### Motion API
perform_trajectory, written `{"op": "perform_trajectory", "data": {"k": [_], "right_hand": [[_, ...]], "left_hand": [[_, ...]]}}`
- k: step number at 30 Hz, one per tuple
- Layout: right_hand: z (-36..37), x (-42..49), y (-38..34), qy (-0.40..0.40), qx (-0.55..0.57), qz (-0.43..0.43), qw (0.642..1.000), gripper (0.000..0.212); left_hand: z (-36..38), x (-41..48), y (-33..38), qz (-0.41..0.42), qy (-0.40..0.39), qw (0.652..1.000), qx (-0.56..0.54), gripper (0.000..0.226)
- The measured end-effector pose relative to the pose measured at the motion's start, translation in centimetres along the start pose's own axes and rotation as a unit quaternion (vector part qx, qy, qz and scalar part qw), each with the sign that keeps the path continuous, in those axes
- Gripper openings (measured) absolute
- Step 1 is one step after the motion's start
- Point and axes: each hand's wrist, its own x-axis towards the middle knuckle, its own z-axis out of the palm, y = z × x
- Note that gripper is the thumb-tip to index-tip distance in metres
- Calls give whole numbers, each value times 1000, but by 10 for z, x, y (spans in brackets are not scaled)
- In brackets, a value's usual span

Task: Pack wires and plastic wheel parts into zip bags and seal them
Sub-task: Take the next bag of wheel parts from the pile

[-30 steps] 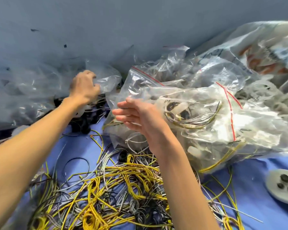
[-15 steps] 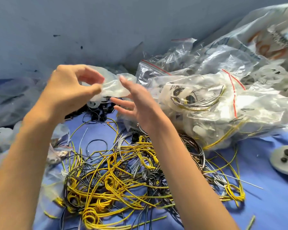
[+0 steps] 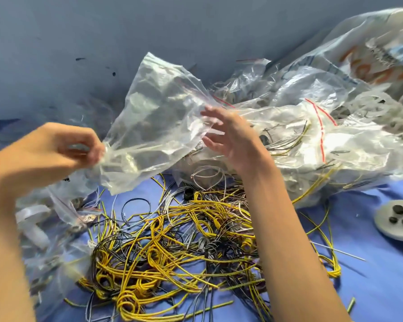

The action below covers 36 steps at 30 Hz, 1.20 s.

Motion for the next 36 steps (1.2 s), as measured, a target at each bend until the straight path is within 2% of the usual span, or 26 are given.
{"op": "perform_trajectory", "data": {"k": [3,5,7,10,11,13,14,16,17,18,20,22,24,26,29,33,36], "right_hand": [[-2,4,0,55,-28,-32,998,31],[-5,2,-2,40,-75,-33,996,31],[-8,2,-2,11,-139,-23,990,20],[-5,4,2,30,-219,-56,974,6],[-2,6,3,60,-244,-97,963,11],[2,9,5,106,-278,-184,937,43],[4,8,5,108,-292,-216,926,56],[9,8,7,59,-327,-246,910,58],[12,6,8,15,-330,-240,913,58],[17,5,10,-34,-324,-226,918,61],[25,1,12,-109,-314,-199,922,68],[31,-3,12,-176,-316,-182,914,49],[31,-5,12,-231,-346,-165,894,24],[27,-7,14,-239,-381,-120,885,18],[23,-7,18,-232,-399,-48,886,29],[23,-6,20,-224,-295,45,928,55],[23,1,23,-162,-299,4,940,36]], "left_hand": [[-2,1,-18,-60,-20,998,7,49],[-3,1,-19,-70,-45,996,20,39],[-2,1,-17,-77,-69,994,30,33],[3,6,-20,-126,-9,991,49,40],[5,7,-18,-139,27,988,61,46],[14,9,-5,-143,89,981,97,49],[19,13,4,-138,115,977,112,46],[29,22,23,-137,161,973,91,28],[35,29,32,-148,172,973,36,14],[42,35,40,-170,168,970,-40,9],[58,47,56,-215,148,952,-161,33],[75,53,64,-237,137,955,-113,50],[88,51,68,-247,145,958,11,50],[96,50,67,-236,143,959,58,33],[98,47,67,-188,128,973,45,24],[96,45,67,-137,164,976,34,29],[96,44,66,-109,116,987,-11,35]]}}
